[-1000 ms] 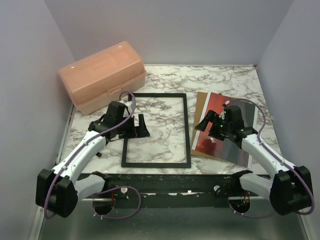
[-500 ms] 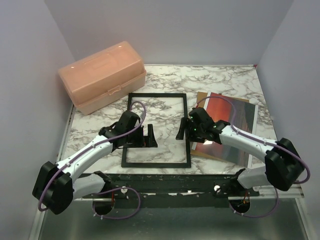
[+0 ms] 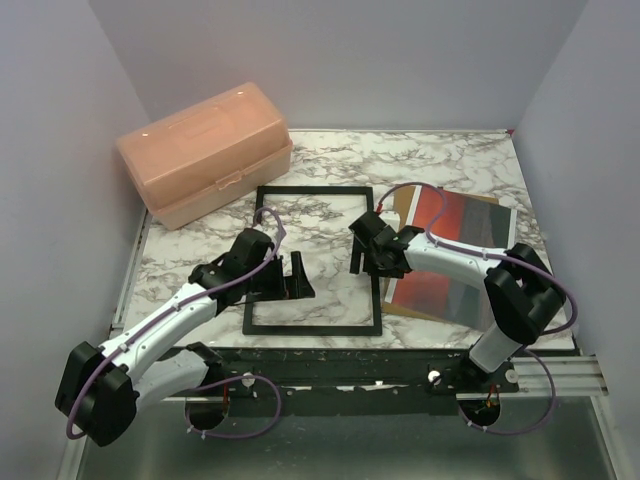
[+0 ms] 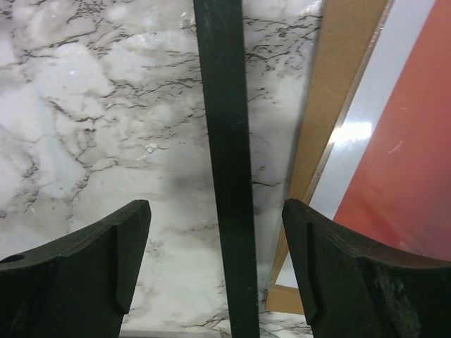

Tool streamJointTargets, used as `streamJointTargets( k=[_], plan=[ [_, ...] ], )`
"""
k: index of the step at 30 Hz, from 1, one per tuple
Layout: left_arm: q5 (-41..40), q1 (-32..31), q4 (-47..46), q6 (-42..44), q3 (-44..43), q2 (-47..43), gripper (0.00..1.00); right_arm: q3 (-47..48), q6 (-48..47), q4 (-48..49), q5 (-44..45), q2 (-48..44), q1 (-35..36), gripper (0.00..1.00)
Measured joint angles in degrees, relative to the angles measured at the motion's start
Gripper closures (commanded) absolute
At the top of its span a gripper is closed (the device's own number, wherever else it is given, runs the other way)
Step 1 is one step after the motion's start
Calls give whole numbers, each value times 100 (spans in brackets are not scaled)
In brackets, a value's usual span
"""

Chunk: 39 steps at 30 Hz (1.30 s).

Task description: Put the photo into the frame

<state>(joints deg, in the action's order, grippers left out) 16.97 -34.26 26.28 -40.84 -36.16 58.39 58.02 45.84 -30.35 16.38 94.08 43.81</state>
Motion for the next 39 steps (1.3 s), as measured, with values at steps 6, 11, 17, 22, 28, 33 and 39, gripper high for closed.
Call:
streamJointTargets(
  k=[6,11,17,22,28,33,39],
  plan=[
    [-4,0,7,-15,85,-61,1,-81,28,-52,155,109,0,31],
    [-2,0,17,-35,111,-57,1,-162,-81,20,107,164,0,59],
    [-4,0,17,-44,127,-63,1,-184,-111,79,31,179,61,85],
    [-2,0,2,-74,149,-63,2,-304,-79,31,44,-24,114,94],
    [0,0,-4,-92,205,-63,2,-581,0,-382,278,-933,114,96],
    [11,0,-13,-94,208,-55,2,-911,138,-643,573,-1725,114,97],
    [55,-2,-55,-90,205,118,1,-1519,435,-793,695,-2085,114,95]
  ],
)
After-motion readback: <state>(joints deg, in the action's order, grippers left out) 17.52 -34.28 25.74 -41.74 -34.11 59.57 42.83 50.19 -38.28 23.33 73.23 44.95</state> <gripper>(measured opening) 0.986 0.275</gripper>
